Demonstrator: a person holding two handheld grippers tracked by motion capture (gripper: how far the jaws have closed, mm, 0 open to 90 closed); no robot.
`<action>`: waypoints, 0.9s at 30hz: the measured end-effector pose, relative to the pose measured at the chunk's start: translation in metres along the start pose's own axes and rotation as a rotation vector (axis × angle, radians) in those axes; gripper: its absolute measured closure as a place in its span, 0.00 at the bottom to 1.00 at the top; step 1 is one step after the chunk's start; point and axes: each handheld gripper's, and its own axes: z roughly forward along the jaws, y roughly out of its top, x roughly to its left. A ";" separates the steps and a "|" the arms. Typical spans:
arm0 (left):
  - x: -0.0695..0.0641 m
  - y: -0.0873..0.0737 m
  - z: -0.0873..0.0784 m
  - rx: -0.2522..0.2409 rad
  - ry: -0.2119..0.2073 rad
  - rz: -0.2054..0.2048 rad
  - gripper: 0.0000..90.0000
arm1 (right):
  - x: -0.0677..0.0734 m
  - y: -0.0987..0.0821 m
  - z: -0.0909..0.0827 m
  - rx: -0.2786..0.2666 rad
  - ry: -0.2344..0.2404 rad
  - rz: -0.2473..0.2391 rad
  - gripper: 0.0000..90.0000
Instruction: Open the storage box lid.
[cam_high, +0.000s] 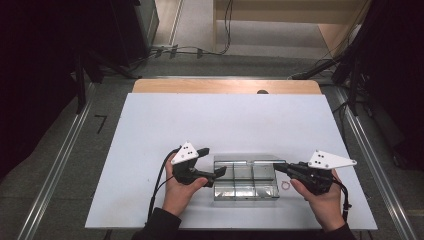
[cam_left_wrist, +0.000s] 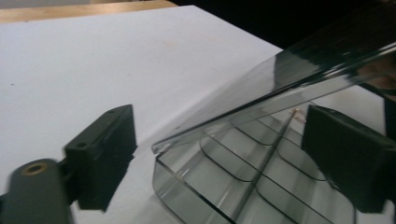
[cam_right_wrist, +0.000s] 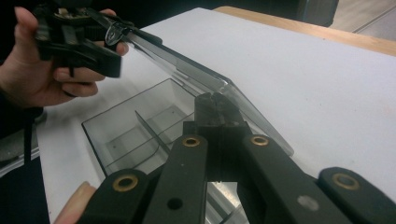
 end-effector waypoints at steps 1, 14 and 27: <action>0.002 0.000 0.001 0.000 0.003 -0.008 0.18 | 0.000 0.001 0.000 -0.001 0.001 0.002 0.98; 0.009 -0.004 0.008 0.026 0.001 -0.008 0.44 | -0.005 0.013 0.001 -0.019 -0.020 0.000 0.98; 0.012 -0.005 0.012 0.004 0.026 -0.012 0.58 | -0.013 0.016 0.009 -0.022 -0.037 0.009 0.98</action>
